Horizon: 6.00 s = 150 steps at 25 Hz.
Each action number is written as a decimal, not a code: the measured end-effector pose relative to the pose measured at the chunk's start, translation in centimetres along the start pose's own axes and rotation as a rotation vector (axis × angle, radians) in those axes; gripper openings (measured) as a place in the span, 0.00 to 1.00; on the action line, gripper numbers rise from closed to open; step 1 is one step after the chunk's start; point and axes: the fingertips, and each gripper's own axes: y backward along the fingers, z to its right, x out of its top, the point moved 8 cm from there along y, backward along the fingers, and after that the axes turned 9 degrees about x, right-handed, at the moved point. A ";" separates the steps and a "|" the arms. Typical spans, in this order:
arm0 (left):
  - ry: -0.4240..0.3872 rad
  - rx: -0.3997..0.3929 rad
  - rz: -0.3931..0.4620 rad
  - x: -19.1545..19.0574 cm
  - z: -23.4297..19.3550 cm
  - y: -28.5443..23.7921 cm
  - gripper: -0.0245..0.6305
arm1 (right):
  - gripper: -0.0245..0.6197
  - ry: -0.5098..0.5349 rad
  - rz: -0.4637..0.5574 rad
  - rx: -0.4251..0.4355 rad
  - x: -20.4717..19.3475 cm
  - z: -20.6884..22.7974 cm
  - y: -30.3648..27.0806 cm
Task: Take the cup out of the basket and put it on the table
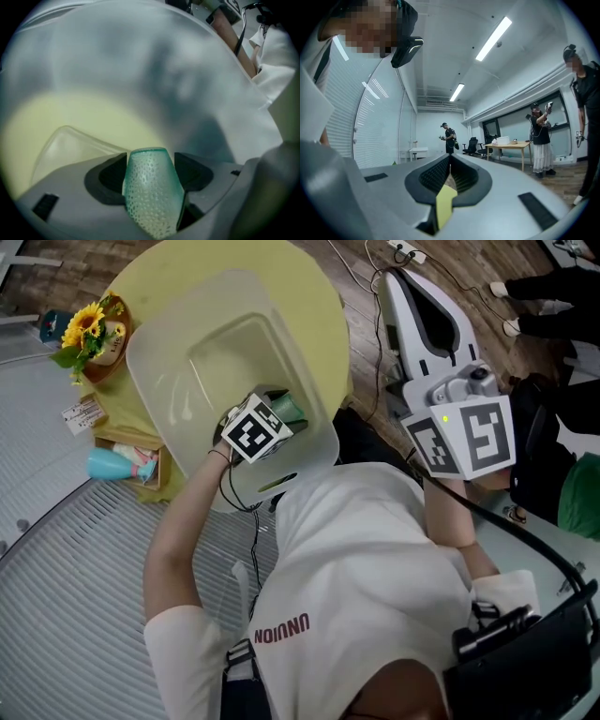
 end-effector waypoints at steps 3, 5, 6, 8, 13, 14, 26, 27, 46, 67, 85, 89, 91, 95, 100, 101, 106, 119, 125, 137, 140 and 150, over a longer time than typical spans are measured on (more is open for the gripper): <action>0.033 0.048 0.056 0.7 -0.7 1.2 0.54 | 0.07 -0.001 0.007 0.008 0.1 -0.1 -0.2; 0.056 0.081 0.096 1.0 -1.2 1.9 0.54 | 0.07 -0.002 0.010 0.014 0.2 -0.2 -0.3; 0.067 0.097 0.113 1.2 -1.4 2.3 0.54 | 0.07 -0.002 0.012 0.018 0.2 -0.3 -0.4; 0.086 0.128 0.144 1.5 -1.9 3.0 0.54 | 0.07 -0.001 0.015 0.027 0.3 -0.5 -0.6; 0.121 0.206 0.227 2.0 -3.0 4.5 0.54 | 0.07 0.002 0.017 0.042 0.3 -0.7 -0.9; 0.127 0.220 0.246 2.2 -3.2 4.9 0.54 | 0.07 0.003 0.017 0.043 0.4 -0.7 -0.9; 0.191 0.367 0.426 3.5 -4.8 8.4 0.54 | 0.07 0.002 0.013 0.059 0.4 -0.8 -1.3; 0.196 0.374 0.440 3.5 -4.9 8.6 0.54 | 0.07 0.003 0.013 0.059 0.5 -0.8 -1.3; 0.239 0.509 0.718 5.7 -5.0 13.7 0.54 | 0.07 0.003 -0.001 0.085 0.2 -1.4 -1.8; 0.293 0.598 0.937 6.9 -4.3 17.8 0.54 | 0.07 0.020 -0.013 0.105 0.2 -1.7 -2.4; 0.234 0.657 1.054 7.9 -3.2 20.0 0.54 | 0.07 0.030 -0.015 0.129 0.3 -2.2 -2.8; 0.221 0.667 1.071 8.0 -3.0 20.4 0.54 | 0.07 0.037 -0.018 0.134 0.3 -2.2 -2.9; 0.213 0.670 1.079 8.1 -2.8 20.6 0.54 | 0.07 0.039 -0.021 0.137 0.3 -2.3 -2.9; 0.194 0.674 1.095 8.3 -2.5 21.0 0.54 | 0.07 0.043 -0.020 0.138 0.3 -2.3 -2.9; 0.206 0.670 1.125 8.6 -2.0 21.5 0.54 | 0.07 0.044 -0.020 0.140 0.3 -2.3 -2.9; 0.209 0.669 1.131 8.7 -1.9 21.7 0.54 | 0.07 0.045 -0.019 0.140 0.4 -2.3 -2.9; 0.152 0.679 1.147 8.6 -1.6 22.0 0.54 | 0.07 0.046 -0.020 0.142 0.4 -2.4 -2.9; 0.135 0.680 1.196 9.4 0.0 23.1 0.54 | 0.07 0.047 -0.030 0.150 0.2 -2.5 -3.0; 0.119 0.686 1.204 9.4 0.2 23.3 0.54 | 0.07 0.054 -0.034 0.154 0.2 -2.7 -3.1; 0.107 0.689 1.199 9.4 0.2 23.3 0.54 | 0.07 0.070 -0.044 0.159 0.1 -2.9 -3.2; 0.108 0.688 1.198 9.5 0.3 23.2 0.54 | 0.07 0.069 -0.045 0.159 0.1 -2.8 -3.1; 0.110 0.688 1.202 9.5 0.3 23.3 0.54 | 0.07 0.068 -0.046 0.160 0.1 -2.7 -3.1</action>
